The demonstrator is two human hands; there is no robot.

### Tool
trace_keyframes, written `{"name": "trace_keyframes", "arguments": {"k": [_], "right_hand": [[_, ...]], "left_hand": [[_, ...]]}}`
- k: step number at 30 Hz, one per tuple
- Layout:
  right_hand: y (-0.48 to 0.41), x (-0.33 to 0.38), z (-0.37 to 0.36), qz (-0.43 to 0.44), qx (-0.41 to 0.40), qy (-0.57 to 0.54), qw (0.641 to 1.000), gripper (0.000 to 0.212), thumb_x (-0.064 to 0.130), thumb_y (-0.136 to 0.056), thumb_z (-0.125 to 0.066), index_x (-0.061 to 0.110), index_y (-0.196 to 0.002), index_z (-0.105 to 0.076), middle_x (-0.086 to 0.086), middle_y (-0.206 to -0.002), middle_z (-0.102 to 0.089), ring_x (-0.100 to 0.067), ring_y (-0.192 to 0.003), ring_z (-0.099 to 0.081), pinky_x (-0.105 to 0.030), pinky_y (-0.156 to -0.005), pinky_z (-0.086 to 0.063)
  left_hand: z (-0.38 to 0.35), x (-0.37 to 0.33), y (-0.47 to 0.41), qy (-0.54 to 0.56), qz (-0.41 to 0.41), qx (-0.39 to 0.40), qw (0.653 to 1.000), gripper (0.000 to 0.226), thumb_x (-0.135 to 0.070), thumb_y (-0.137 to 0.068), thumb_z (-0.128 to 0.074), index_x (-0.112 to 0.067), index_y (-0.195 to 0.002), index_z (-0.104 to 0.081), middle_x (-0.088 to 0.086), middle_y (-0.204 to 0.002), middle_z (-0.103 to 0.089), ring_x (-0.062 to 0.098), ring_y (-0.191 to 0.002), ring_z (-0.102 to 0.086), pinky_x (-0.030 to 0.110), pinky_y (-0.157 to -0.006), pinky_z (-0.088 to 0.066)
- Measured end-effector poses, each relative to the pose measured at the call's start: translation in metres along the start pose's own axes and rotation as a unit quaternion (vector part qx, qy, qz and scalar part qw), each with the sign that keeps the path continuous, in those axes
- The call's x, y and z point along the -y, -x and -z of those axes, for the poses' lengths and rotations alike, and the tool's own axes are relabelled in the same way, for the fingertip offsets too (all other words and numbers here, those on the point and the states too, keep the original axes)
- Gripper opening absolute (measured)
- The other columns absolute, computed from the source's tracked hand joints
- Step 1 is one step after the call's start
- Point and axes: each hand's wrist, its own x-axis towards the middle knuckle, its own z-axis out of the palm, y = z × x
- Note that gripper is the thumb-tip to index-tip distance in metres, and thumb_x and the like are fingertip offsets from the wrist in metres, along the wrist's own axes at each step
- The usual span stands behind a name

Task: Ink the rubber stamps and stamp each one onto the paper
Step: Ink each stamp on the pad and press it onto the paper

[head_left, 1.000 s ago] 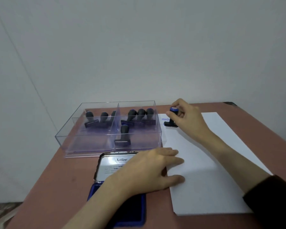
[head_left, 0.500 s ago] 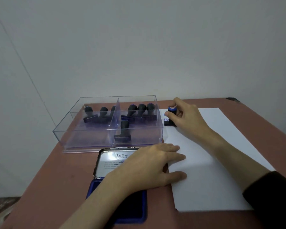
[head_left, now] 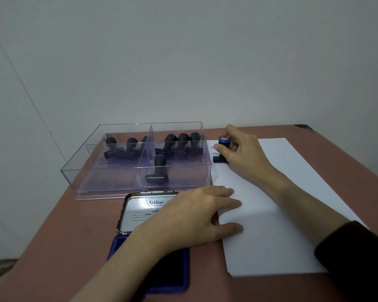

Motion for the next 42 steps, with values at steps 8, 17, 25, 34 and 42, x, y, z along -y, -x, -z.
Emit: {"name": "trace_keyframes", "arguments": {"k": [8,17,25,34,42], "right_hand": [[0.0,-0.002,-0.001,-0.003,-0.001,0.001,1.0,0.022,0.015,-0.084,-0.065,0.007,-0.08,-0.046,0.007,-0.054,-0.042,-0.013,-0.053,-0.032,-0.017,-0.049,-0.03],[0.002,-0.001,-0.001,-0.007,0.007,0.007,1.0,0.02,0.018,-0.086,-0.064,0.008,-0.084,-0.047,-0.004,-0.06,-0.049,-0.014,-0.054,-0.035,-0.016,-0.05,-0.032],[0.002,0.001,0.003,-0.028,0.017,-0.007,0.999,0.02,0.018,-0.085,-0.065,0.008,-0.084,-0.048,0.004,-0.054,-0.043,-0.011,-0.051,-0.036,-0.016,-0.05,-0.033],[0.006,0.022,0.029,-0.127,-0.092,-0.158,0.975,0.015,0.023,-0.085,-0.066,0.02,-0.081,-0.052,-0.025,-0.076,-0.063,-0.029,-0.064,-0.052,-0.03,-0.061,-0.039],[0.068,0.099,0.022,-0.026,-0.046,-0.151,0.987,0.011,0.015,-0.084,-0.067,0.016,-0.092,-0.059,0.005,-0.06,-0.057,-0.025,-0.054,-0.051,-0.033,-0.057,-0.046]], "left_hand": [[0.0,0.002,0.0,-0.002,0.0,0.002,1.0,0.052,-0.057,-0.087,-0.046,-0.041,-0.136,-0.039,-0.018,-0.15,-0.028,-0.003,-0.135,-0.021,0.022,-0.108,-0.024],[-0.001,0.002,-0.001,-0.007,-0.004,0.002,1.0,0.052,-0.057,-0.088,-0.045,-0.04,-0.137,-0.039,-0.017,-0.15,-0.028,-0.001,-0.136,-0.022,0.024,-0.108,-0.026],[0.002,-0.002,-0.001,-0.008,0.005,0.013,1.0,0.051,-0.052,-0.089,-0.048,-0.037,-0.136,-0.041,-0.013,-0.15,-0.03,0.003,-0.136,-0.026,0.027,-0.108,-0.029],[0.01,-0.006,0.015,0.101,0.023,-0.147,0.984,0.039,-0.044,-0.083,-0.057,-0.025,-0.117,-0.062,-0.01,-0.123,-0.06,0.001,-0.113,-0.05,0.02,-0.096,-0.038],[0.024,0.051,0.079,0.05,0.198,-0.284,0.937,0.006,-0.024,-0.084,-0.065,-0.022,-0.081,-0.07,-0.009,-0.076,-0.065,0.004,-0.066,-0.056,0.016,-0.062,-0.042]]}}
